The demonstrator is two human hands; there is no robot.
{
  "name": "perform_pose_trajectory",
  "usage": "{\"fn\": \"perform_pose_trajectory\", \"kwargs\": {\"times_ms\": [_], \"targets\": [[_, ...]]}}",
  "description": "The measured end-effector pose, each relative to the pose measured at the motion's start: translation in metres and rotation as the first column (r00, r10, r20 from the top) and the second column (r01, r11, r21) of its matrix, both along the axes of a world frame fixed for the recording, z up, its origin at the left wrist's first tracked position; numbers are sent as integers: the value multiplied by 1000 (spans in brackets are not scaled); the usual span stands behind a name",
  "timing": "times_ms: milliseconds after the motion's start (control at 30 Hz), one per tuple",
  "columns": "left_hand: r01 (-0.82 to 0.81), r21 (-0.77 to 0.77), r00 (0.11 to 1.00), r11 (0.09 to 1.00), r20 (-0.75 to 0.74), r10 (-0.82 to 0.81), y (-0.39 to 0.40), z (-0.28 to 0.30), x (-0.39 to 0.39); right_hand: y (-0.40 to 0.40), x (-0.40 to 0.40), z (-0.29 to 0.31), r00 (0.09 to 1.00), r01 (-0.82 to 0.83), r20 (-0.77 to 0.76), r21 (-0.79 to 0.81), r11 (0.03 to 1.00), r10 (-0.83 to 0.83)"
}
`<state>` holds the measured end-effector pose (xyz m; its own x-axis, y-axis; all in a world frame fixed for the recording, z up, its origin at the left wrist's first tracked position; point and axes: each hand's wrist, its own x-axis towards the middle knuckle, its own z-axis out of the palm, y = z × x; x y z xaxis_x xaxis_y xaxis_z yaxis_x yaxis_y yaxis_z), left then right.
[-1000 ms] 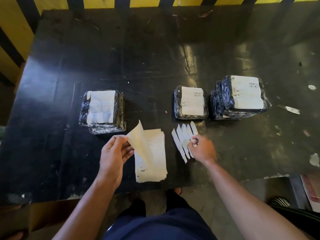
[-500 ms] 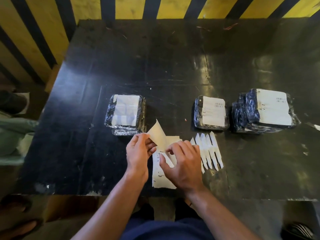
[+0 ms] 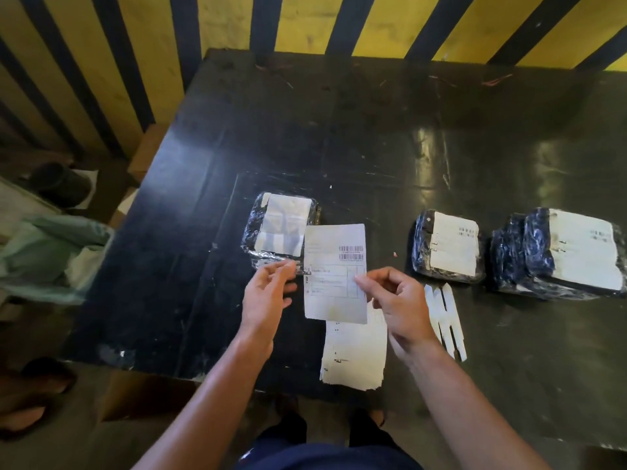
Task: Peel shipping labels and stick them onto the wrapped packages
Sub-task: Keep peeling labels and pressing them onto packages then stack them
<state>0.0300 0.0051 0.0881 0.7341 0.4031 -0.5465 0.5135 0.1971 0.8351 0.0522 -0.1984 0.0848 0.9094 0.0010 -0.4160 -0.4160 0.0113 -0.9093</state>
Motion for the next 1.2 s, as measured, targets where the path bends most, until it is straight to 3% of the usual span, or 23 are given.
{"fn": "perform_pose_trajectory", "kwargs": {"times_ms": [133,300,367,533,867,1200], "targets": [[247,-77,968,966,-23,-249,23,-3,5,9,9,0,985,50,-173,201,978,-15],[193,-83,981,978,28,-191,37,-6,15,30,14,-10,975,69,-222,207,976,-22],[163,-44,987,986,8,-163,42,-12,18,39,17,-17,978,68,-204,167,984,-33],[172,167,985,971,-42,-167,58,-29,35,69,31,-37,983,113,-132,-107,988,-126],[242,450,967,860,-181,-178,105,-53,122,138,96,-69,959,210,-129,-268,940,-251],[324,467,940,823,-262,-221,123,-70,158,158,125,-83,946,212,-154,-374,903,-286]]}}
